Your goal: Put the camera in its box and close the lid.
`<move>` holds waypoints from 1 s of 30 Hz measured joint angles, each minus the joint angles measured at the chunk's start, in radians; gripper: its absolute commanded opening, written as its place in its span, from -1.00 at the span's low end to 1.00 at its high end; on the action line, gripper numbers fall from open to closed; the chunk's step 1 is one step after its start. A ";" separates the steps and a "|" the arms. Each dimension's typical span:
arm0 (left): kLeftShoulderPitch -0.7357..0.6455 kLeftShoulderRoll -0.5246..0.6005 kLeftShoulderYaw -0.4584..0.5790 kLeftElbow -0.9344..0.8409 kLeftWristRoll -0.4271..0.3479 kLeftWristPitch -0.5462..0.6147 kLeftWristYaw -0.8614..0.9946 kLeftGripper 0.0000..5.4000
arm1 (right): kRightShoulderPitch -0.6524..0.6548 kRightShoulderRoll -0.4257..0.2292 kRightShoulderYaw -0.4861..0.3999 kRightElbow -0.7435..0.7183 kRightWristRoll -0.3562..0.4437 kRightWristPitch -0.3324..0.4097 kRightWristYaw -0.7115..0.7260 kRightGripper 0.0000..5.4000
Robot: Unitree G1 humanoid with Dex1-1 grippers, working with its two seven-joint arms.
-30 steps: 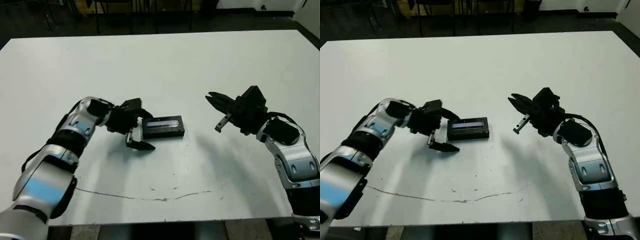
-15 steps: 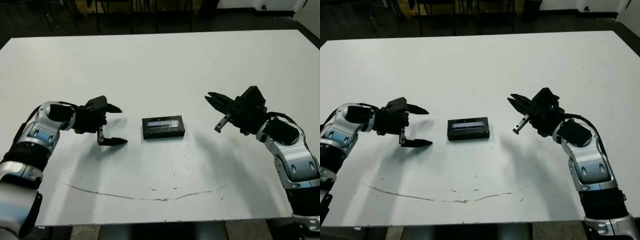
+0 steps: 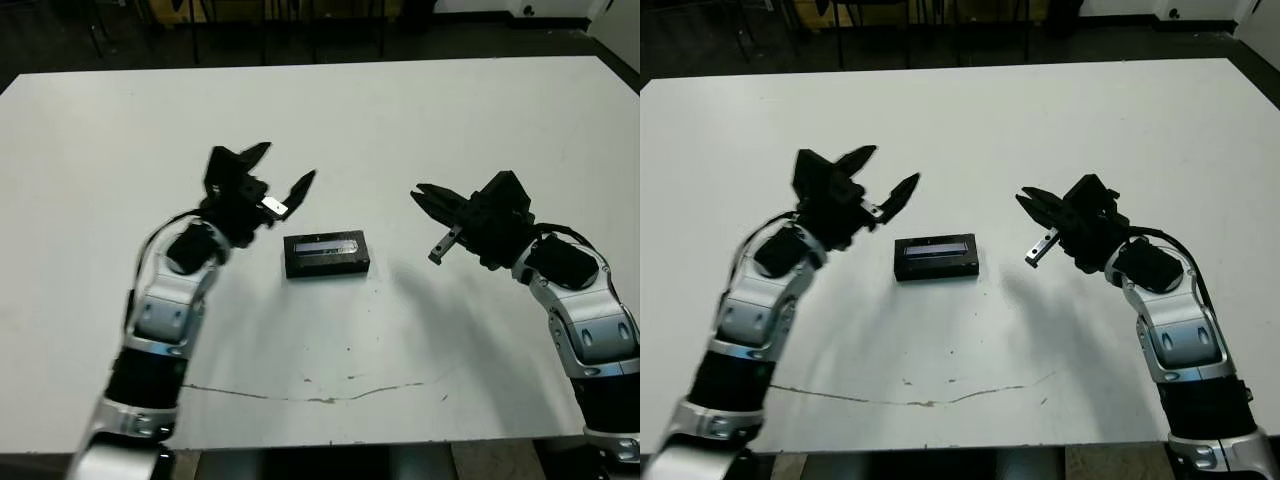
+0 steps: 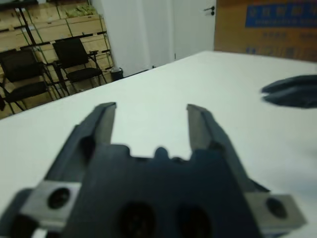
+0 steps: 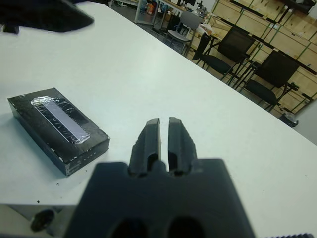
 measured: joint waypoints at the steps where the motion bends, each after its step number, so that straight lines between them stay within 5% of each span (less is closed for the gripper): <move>1: 0.000 -0.005 -0.025 0.008 0.019 0.010 0.008 -0.10 | 0.000 0.000 0.000 0.001 0.000 -0.001 0.000 -1.00; 13: 0.012 -0.093 -0.136 0.149 0.073 0.118 0.067 -0.97 | 0.006 0.001 -0.011 -0.002 0.001 -0.001 -0.004 -1.00; 30: -0.048 -0.077 -0.123 0.181 0.039 0.279 -0.003 -0.99 | 0.010 0.002 -0.011 -0.021 0.008 0.022 -0.005 -1.00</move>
